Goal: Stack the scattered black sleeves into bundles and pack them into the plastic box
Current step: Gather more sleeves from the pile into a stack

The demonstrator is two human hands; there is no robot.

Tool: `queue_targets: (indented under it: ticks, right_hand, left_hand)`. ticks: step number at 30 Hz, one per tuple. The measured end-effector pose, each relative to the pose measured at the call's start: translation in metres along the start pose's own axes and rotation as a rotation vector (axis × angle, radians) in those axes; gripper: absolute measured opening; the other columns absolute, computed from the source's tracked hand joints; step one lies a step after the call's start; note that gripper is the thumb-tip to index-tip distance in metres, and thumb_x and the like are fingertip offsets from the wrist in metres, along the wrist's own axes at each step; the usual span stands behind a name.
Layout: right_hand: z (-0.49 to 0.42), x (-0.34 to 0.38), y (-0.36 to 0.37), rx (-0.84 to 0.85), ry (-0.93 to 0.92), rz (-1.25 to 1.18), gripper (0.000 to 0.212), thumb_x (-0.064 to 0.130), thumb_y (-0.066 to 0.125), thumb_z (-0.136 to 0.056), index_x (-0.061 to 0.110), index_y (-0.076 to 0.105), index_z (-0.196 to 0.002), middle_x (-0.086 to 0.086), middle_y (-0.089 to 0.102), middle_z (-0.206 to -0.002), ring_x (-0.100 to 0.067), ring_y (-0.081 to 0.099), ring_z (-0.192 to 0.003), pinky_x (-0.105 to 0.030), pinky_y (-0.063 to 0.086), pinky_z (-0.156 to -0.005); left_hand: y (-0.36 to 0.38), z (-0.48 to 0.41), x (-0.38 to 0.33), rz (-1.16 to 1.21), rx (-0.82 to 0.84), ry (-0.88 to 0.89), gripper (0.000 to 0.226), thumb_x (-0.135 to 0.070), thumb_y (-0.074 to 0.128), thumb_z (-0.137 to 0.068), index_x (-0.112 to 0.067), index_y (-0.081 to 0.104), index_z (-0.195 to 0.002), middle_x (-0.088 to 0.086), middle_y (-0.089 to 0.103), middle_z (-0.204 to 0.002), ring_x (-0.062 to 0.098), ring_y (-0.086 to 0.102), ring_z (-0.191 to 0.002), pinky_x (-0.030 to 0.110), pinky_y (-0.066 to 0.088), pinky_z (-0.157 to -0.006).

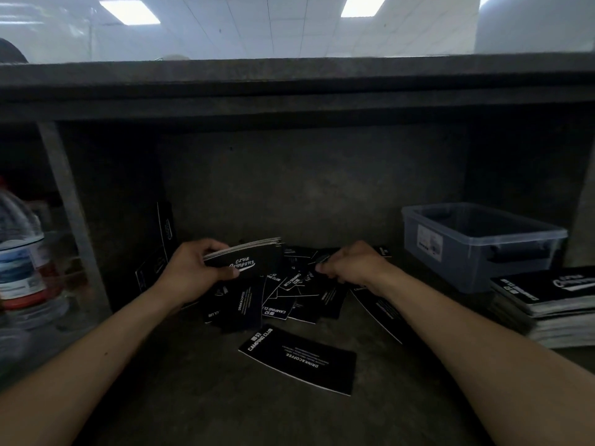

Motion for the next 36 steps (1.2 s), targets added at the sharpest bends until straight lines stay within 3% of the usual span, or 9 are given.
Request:
queue_targets:
  ticks: [5, 12, 17, 21, 23, 25, 27, 33, 36]
  right_hand:
    - [0.008, 0.015, 0.023, 0.024, -0.098, 0.126, 0.049, 0.049, 0.083, -0.071, 0.007, 0.076, -0.095, -0.004, 0.074, -0.096, -0.017, 0.068, -0.094, -0.03, 0.054, -0.089]
    - [-0.012, -0.003, 0.004, 0.018, 0.01, 0.221, 0.048, 0.028, 0.092, -0.06, 0.005, 0.075, -0.099, -0.009, 0.074, -0.103, -0.023, 0.069, -0.096, -0.034, 0.058, -0.088]
    - [-0.007, -0.004, -0.008, -0.002, -0.019, 0.174, 0.047, 0.034, 0.083, -0.076, 0.003, 0.072, -0.11, -0.009, 0.07, -0.113, -0.023, 0.066, -0.105, -0.03, 0.053, -0.093]
    - [0.008, 0.004, -0.004, 0.108, -0.062, 0.223, 0.05, 0.032, 0.086, -0.073, 0.003, 0.072, -0.112, -0.008, 0.069, -0.114, -0.019, 0.063, -0.109, -0.031, 0.05, -0.099]
    - [0.003, 0.004, -0.012, 0.06, -0.059, 0.131, 0.044, 0.018, 0.087, -0.072, 0.003, 0.072, -0.11, -0.006, 0.069, -0.11, -0.017, 0.064, -0.101, -0.025, 0.051, -0.091]
    - [-0.003, 0.004, -0.023, -0.018, -0.068, -0.084, 0.029, 0.006, 0.083, -0.075, 0.008, 0.073, -0.102, -0.007, 0.07, -0.106, -0.014, 0.062, -0.083, -0.024, 0.052, -0.073]
    - [-0.003, 0.008, -0.026, 0.008, -0.082, -0.265, 0.018, 0.005, 0.075, -0.083, 0.02, 0.072, -0.093, -0.003, 0.069, -0.1, -0.008, 0.058, -0.075, -0.02, 0.045, -0.06]
    - [0.007, 0.023, 0.003, 0.271, -0.212, -0.217, 0.022, 0.01, 0.065, -0.092, 0.029, 0.074, -0.1, 0.003, 0.07, -0.098, -0.007, 0.059, -0.083, -0.02, 0.047, -0.064]
    - [0.009, 0.028, 0.004, 0.227, -0.242, -0.243, 0.02, 0.009, 0.068, -0.09, 0.028, 0.074, -0.096, 0.002, 0.07, -0.094, -0.009, 0.059, -0.082, -0.02, 0.049, -0.065]
  left_hand:
    - [0.009, 0.004, 0.004, -0.014, 0.09, -0.069, 0.032, -0.008, 0.083, -0.077, -0.02, 0.067, -0.102, 0.003, 0.074, -0.087, 0.011, 0.069, -0.061, 0.023, 0.054, -0.05]
    - [0.02, 0.01, -0.008, 0.02, 0.213, 0.019, 0.037, -0.007, 0.084, -0.074, -0.017, 0.069, -0.107, 0.0, 0.075, -0.096, 0.004, 0.072, -0.079, 0.011, 0.055, -0.067]
    - [0.013, 0.01, -0.019, 0.003, 0.281, 0.073, 0.037, -0.005, 0.084, -0.072, -0.016, 0.07, -0.104, 0.001, 0.077, -0.095, 0.005, 0.072, -0.086, 0.009, 0.052, -0.07]
    - [0.013, 0.011, -0.01, -0.063, 0.406, 0.012, 0.04, -0.014, 0.087, -0.07, -0.021, 0.07, -0.106, -0.004, 0.077, -0.102, 0.008, 0.072, -0.094, 0.022, 0.054, -0.082]
    - [0.015, 0.012, -0.006, -0.057, 0.402, -0.004, 0.043, -0.017, 0.088, -0.067, -0.02, 0.07, -0.106, -0.003, 0.077, -0.102, 0.011, 0.073, -0.096, 0.023, 0.054, -0.083]
    - [0.016, 0.01, -0.004, -0.044, 0.373, -0.001, 0.047, -0.02, 0.089, -0.063, -0.02, 0.07, -0.106, -0.002, 0.077, -0.102, 0.012, 0.073, -0.096, 0.022, 0.054, -0.082]
    - [0.017, 0.009, -0.003, -0.035, 0.349, -0.006, 0.05, -0.017, 0.09, -0.064, -0.019, 0.069, -0.109, 0.0, 0.076, -0.104, 0.014, 0.072, -0.097, 0.023, 0.055, -0.084]
    - [0.021, 0.01, -0.004, 0.025, 0.283, 0.013, 0.046, -0.007, 0.089, -0.065, -0.014, 0.067, -0.105, 0.0, 0.075, -0.106, 0.016, 0.072, -0.098, 0.029, 0.057, -0.089]
    - [0.019, 0.008, -0.003, 0.032, 0.259, 0.019, 0.046, -0.007, 0.09, -0.065, -0.014, 0.067, -0.103, 0.005, 0.076, -0.1, 0.018, 0.073, -0.093, 0.03, 0.057, -0.086]
Point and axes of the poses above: each hand's wrist, its own z-axis away from the middle knuckle, its own y-axis out of the palm, x = y × z, the point moved 7 cm from there along -z, towards the middle knuckle
